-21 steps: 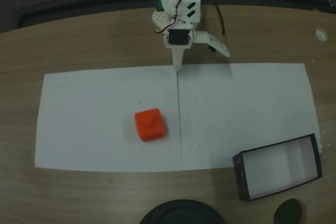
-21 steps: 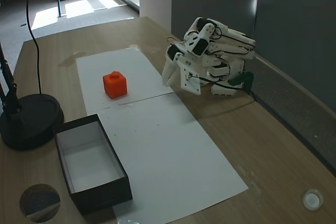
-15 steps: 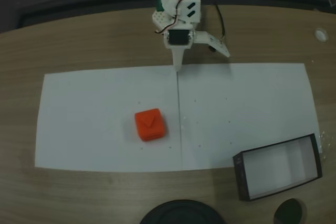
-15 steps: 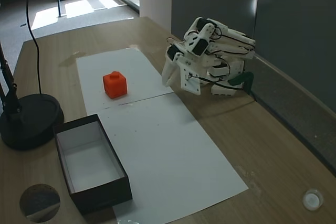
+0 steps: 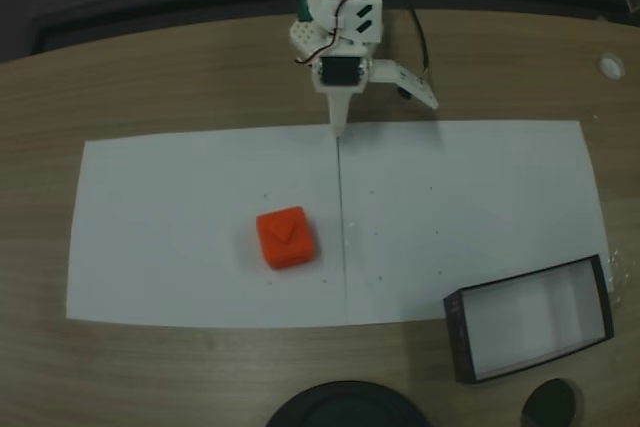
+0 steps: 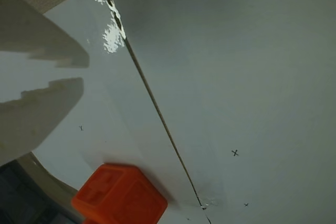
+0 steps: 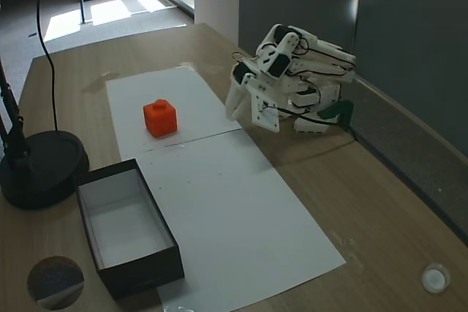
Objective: Grab a orange square and put it in the box.
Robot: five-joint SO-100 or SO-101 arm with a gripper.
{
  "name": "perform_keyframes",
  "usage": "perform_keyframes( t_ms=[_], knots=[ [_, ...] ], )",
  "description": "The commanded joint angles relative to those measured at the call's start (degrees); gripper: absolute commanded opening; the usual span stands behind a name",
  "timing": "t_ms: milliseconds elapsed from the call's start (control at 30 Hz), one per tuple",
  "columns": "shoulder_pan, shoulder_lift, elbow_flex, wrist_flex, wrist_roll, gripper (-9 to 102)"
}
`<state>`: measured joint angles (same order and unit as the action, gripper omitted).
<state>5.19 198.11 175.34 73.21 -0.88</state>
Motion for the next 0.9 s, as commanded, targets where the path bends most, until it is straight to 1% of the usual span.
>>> perform_keyframes(
  t_ms=[0,200,267,367,467,533,567,700,867],
  knots=[
    [0.1,1.0,-3.1,-0.6,0.1,0],
    [-0.3,1.0,-3.1,-0.7,-0.2,0],
    [0.3,1.1,-4.3,-3.3,-0.3,1],
    [1.2,1.1,-5.4,-9.4,-0.4,10],
    [2.2,1.1,-6.0,-15.8,-0.4,25],
    [2.9,0.3,-7.5,-19.5,0.0,33],
    [3.4,0.0,-8.6,-20.6,0.1,35],
    [7.2,-3.8,-12.7,-23.8,-0.2,35],
    [8.3,-20.7,-20.8,-26.1,-0.2,38]
  ],
)
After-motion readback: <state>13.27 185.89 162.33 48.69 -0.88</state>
